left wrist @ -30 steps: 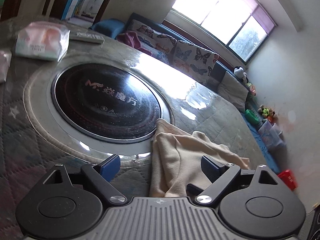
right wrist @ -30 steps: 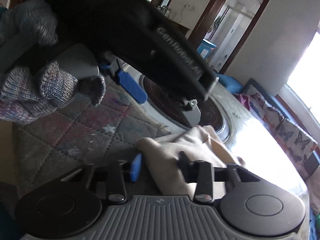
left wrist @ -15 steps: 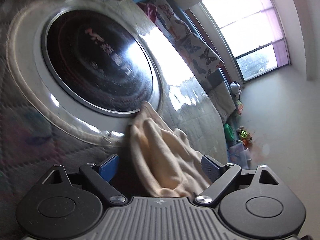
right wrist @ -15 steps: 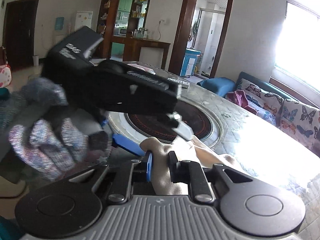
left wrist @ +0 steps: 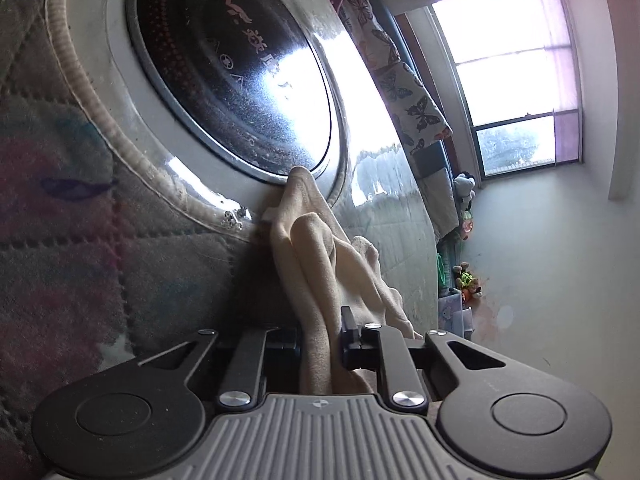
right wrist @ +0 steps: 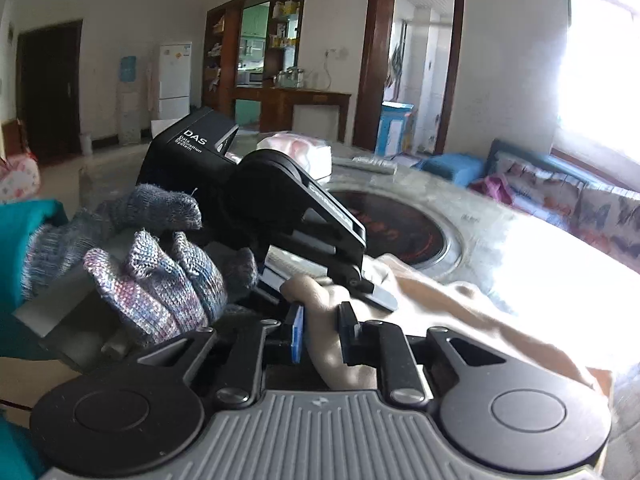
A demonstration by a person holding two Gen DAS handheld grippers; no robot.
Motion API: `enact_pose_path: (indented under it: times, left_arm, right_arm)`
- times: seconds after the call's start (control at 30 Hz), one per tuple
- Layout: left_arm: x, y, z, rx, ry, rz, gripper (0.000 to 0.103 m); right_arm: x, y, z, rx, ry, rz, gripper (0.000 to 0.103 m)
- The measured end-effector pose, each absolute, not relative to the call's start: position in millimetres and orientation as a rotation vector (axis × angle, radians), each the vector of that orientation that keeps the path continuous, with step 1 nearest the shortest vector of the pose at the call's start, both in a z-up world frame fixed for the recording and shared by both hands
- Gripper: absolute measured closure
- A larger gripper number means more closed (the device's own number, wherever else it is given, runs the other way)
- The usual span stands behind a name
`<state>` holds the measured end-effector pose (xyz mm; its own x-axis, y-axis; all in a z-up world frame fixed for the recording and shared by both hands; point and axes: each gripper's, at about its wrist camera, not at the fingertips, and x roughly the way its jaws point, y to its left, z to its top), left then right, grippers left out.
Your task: Fold clothes
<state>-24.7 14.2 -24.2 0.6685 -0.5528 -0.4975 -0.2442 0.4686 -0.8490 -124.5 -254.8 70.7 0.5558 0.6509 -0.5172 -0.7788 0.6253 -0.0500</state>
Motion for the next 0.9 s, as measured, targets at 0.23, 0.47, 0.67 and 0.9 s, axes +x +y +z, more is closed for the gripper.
enact_pose_path:
  times: [0.23,0.47,0.67,0.9]
  left_arm:
    - [-25.9,9.3,-14.0,-1.003,0.853,-0.223,0.085]
    - [-28.5,-1.2,-5.1,-0.923,0.847,-0.215,0.085]
    - [-27.8,-9.3,-1.3,-0.889,0.847,-0.208,0.085]
    - [-27.5,-15.6,1.5,-0.856,0.844,-0.205,0.085]
  right_arm:
    - [-109.7,-307.2,76.9,-0.175,0.527,0.683,0.084]
    - [-64.5,-374.7,67.1,-0.096,0.6,0.415,0.076]
    - [-31.9,-413.5,49.7,0.02,0.652,0.352,0.062]
    - [-21.1,-424.3,34.7,0.127,0.677,0.345,0.062]
